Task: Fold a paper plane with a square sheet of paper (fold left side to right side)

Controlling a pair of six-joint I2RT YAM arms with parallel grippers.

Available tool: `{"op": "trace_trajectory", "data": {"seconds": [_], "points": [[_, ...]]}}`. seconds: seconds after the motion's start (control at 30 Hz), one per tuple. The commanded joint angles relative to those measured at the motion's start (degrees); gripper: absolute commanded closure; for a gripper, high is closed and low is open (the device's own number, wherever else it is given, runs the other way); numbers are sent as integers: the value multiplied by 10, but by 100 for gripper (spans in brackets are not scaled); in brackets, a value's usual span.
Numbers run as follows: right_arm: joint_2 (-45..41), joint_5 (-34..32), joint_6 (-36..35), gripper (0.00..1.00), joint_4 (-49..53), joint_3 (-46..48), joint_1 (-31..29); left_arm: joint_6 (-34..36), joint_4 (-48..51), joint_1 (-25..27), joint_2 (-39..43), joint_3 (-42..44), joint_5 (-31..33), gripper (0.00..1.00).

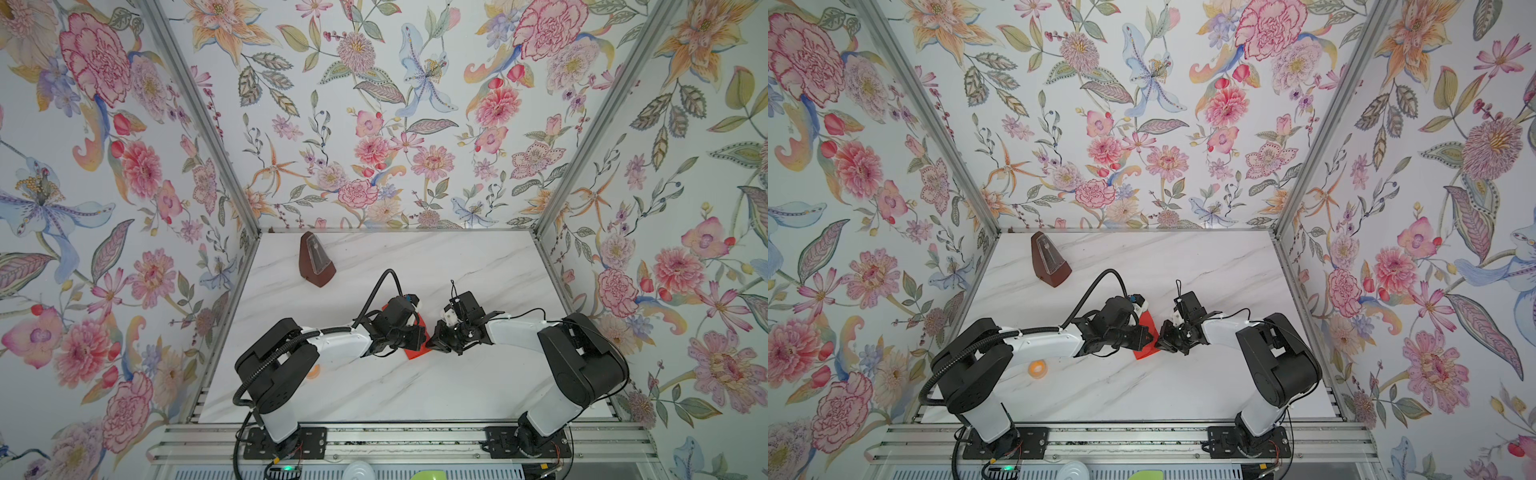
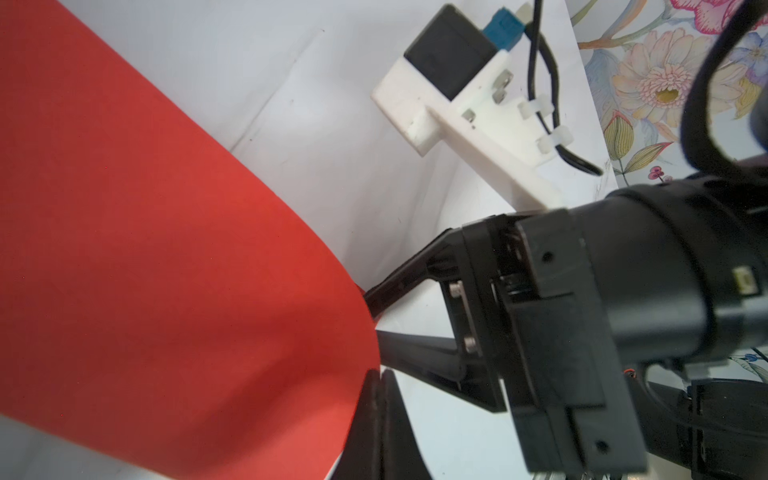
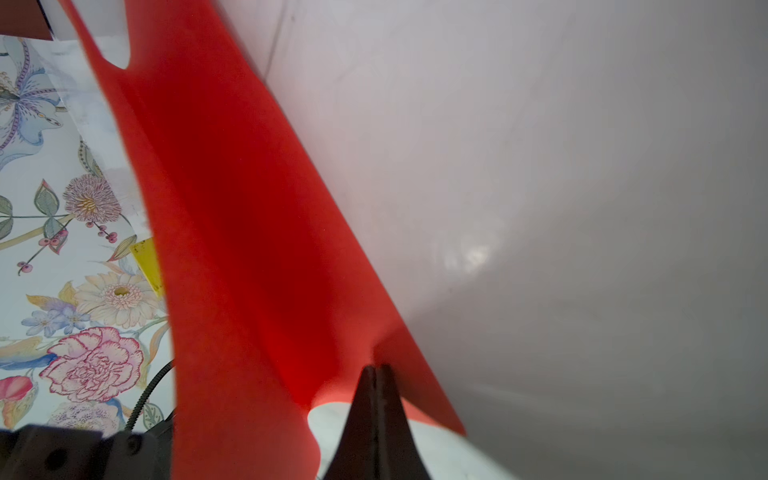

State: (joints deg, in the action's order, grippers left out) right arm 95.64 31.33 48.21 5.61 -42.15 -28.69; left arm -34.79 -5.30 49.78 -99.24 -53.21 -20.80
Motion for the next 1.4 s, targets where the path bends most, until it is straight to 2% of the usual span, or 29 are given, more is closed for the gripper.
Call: {"op": "trace_trajectory", "data": {"seconds": [0.0,0.73,1.37], "points": [[25,-19,-15,98,18,11,-1,17,20,-13,-15,7,-12,100],[29,-25,-30,98,48,-8,-1,89,71,-76,-37,22,-13,100],[32,-25,-40,97,57,-17,-1,112,92,-98,-63,0,-14,100]]}}
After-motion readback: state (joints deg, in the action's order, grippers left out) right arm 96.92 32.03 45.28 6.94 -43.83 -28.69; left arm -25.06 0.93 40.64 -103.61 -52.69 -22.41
